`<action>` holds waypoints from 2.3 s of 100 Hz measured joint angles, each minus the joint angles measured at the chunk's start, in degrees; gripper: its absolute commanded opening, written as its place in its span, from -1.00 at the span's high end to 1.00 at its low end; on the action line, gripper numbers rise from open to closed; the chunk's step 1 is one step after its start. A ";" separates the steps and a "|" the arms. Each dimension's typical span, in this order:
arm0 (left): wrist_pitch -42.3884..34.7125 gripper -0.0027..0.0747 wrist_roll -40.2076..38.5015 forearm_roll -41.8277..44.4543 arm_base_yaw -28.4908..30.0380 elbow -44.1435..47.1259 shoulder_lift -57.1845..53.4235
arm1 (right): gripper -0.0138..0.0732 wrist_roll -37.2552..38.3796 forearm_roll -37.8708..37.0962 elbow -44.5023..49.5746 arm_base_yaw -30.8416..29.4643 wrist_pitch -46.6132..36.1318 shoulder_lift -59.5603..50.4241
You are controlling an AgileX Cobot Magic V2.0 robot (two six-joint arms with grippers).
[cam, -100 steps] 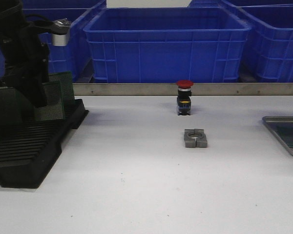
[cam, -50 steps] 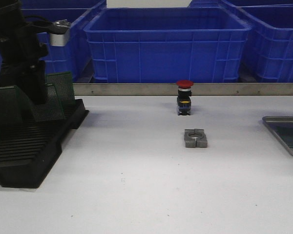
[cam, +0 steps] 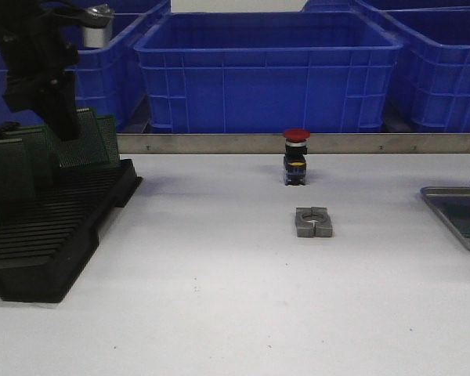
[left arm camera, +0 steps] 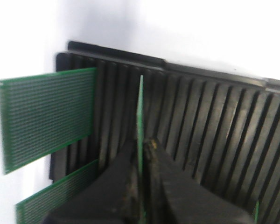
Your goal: Place circuit board on tray
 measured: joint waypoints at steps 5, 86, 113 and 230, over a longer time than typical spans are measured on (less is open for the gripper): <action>1.60 0.98 -0.10 -0.31 0.00 -1.44 0.00 | -0.51 0.00 0.00 0.00 0.00 0.04 0.00; 5.03 0.98 -9.22 -17.04 -13.33 -8.11 -12.89 | -0.51 0.00 0.10 -0.10 0.00 0.04 0.00; 5.03 0.98 -9.73 -18.08 -22.08 -1.65 -12.89 | -0.51 0.00 0.10 -0.10 0.00 0.04 0.00; 4.92 0.98 -9.85 -18.09 -22.68 1.38 -12.89 | -0.51 -46.75 19.66 -0.10 20.51 18.90 -19.92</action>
